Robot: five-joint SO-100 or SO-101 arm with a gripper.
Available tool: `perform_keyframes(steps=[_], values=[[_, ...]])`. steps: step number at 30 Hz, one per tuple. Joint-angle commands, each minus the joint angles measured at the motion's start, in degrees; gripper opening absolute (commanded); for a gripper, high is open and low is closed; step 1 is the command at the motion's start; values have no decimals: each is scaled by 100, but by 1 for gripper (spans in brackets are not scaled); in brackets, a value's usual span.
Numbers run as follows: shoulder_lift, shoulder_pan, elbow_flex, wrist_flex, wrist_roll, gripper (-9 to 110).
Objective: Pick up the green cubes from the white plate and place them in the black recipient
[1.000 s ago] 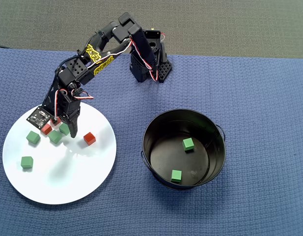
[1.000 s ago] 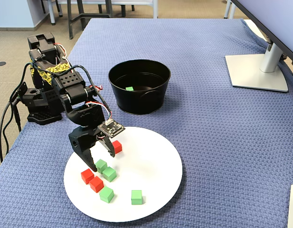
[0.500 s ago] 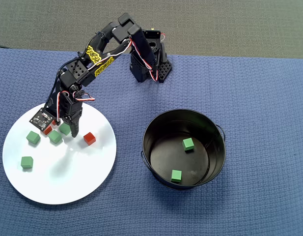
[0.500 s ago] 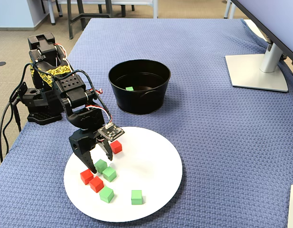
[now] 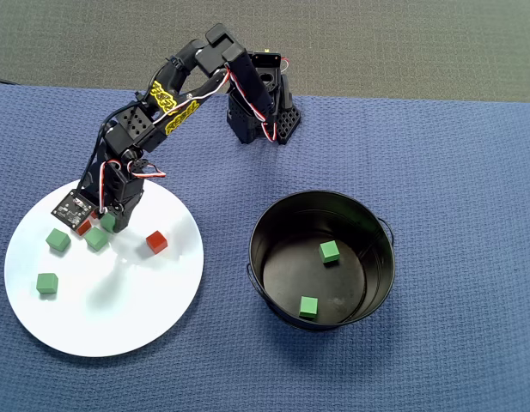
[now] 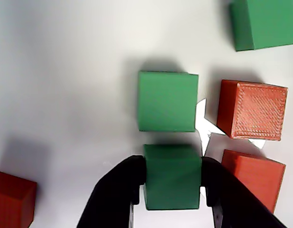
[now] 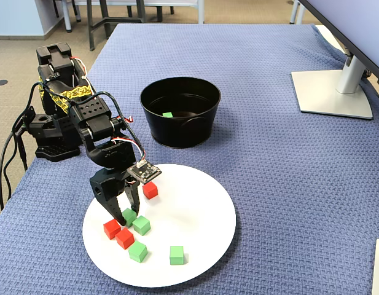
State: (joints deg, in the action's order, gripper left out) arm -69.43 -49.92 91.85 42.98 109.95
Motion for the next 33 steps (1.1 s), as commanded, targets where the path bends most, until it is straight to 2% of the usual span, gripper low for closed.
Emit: perform_keyframes(steps=[1,7,13,19,26,33], values=[[-79,114,-26,-149,-97,0],[-167,185,9,-387,-519,0],[-1090,246,281,-562,-1063,0],[-2426,510,501,352,-1626,0],[-3779,1134,756,659,-3226,0],[-4579,2742,44,2136,-6126,0]])
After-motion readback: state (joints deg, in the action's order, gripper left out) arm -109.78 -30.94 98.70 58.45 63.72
